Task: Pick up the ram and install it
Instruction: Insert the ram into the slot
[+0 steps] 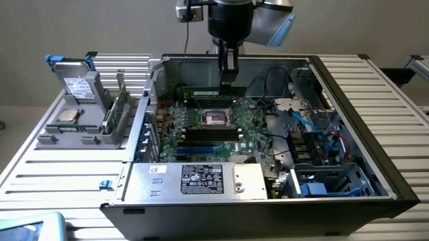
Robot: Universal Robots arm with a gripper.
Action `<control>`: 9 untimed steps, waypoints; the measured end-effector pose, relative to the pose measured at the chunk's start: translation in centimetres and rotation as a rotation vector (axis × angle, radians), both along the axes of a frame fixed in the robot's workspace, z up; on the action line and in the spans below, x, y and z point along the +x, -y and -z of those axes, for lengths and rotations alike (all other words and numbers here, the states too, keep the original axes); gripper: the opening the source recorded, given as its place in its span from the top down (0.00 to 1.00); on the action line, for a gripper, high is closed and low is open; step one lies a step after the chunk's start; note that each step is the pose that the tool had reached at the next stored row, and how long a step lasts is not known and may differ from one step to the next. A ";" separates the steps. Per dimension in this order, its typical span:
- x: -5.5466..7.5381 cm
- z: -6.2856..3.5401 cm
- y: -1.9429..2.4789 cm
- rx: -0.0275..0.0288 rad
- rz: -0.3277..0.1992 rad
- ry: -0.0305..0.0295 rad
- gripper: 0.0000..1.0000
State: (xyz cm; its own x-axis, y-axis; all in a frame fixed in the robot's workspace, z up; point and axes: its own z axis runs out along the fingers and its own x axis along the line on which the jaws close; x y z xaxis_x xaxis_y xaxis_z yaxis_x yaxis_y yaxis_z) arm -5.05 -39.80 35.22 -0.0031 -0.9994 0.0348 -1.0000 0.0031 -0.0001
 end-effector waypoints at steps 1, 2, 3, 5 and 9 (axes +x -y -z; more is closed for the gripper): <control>0.0 0.18 0.00 -0.0001 0.000 -0.0004 0.87; 0.0 0.36 0.01 -0.0001 0.000 -0.0007 0.87; 0.0 0.54 0.01 -0.0002 0.000 -0.0007 0.87; 0.0 0.91 0.01 -0.0001 0.000 -0.0007 0.87; 0.0 1.64 0.03 -0.0002 0.000 -0.0007 0.87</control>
